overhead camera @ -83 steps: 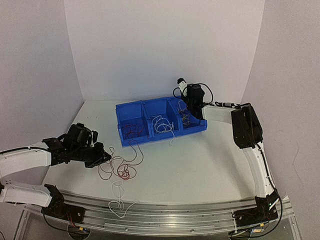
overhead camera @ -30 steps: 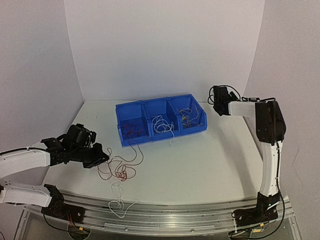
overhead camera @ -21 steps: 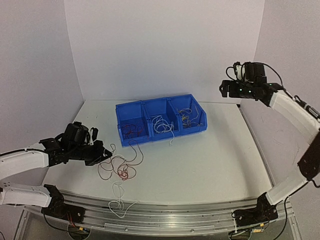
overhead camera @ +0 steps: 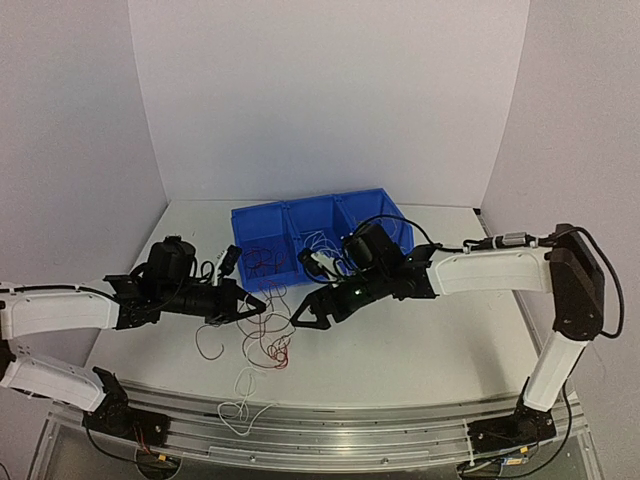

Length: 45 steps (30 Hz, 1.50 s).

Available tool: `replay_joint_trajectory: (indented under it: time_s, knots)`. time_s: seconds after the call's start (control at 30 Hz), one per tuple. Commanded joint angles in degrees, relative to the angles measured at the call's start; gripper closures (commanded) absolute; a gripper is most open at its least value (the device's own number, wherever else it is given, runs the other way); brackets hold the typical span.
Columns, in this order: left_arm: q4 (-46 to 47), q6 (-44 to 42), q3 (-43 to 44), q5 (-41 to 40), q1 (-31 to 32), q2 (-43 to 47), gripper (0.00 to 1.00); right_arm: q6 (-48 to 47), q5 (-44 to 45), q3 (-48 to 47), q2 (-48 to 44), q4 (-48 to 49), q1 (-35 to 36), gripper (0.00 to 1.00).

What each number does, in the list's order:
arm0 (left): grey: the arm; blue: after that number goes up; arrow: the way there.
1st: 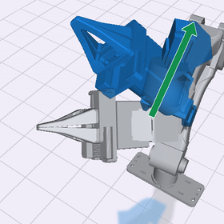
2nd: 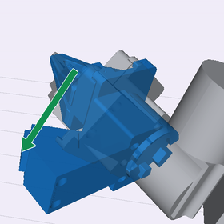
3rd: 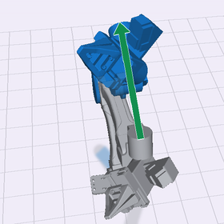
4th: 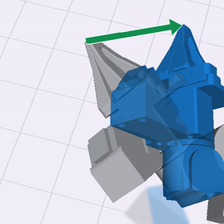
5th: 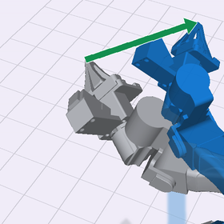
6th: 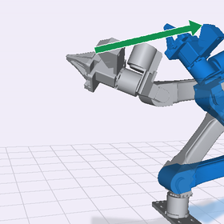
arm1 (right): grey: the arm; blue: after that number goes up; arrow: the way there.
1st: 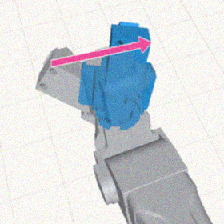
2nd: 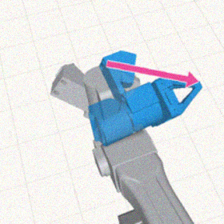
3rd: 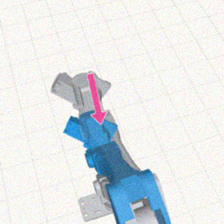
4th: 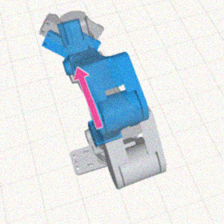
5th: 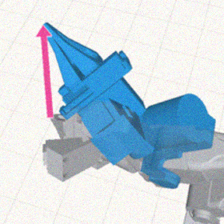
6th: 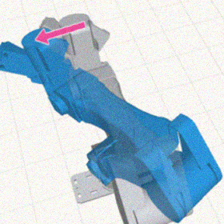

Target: Untangle the cables

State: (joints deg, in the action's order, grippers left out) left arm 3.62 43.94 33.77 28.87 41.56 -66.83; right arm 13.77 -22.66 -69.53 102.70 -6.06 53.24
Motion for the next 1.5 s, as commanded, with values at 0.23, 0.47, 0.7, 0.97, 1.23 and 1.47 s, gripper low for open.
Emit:
replay_joint_trajectory:
  time_s: [0.23, 0.47, 0.7, 0.97, 1.23, 1.47]
  knots:
    - [8.4, -1.7, 2.6, 3.1, 1.7, -2.6, 1.00, 0.5, -9.6, -5.1, 6.0, 5.6, 1.1, 0.51]
    - [2.2, -2.0, 4.0, -4.2, 1.7, -1.6, 0.47, 3.7, 4.7, -2.8, 1.4, 3.8, 1.0, 1.00]
    - [-6.6, -0.4, 3.0, -11.2, 1.7, 2.7, 0.00, 11.3, 17.2, -0.8, -6.8, -2.8, 1.1, 1.00]
    - [-10.9, 3.9, 0.6, -13.3, 2.1, 2.4, 0.01, 15.0, 19.6, -1.0, -11.6, -7.4, 1.0, 1.00]
    - [-10.3, -0.8, 2.6, -13.6, 6.3, -1.9, 0.01, 12.3, 28.8, -6.8, -18.8, -15.7, 1.0, 1.00]
    - [-10.7, -10.0, 9.7, -16.4, 14.0, -4.9, 0.00, 7.7, 34.6, -13.0, -23.4, -17.8, 1.0, 1.00]
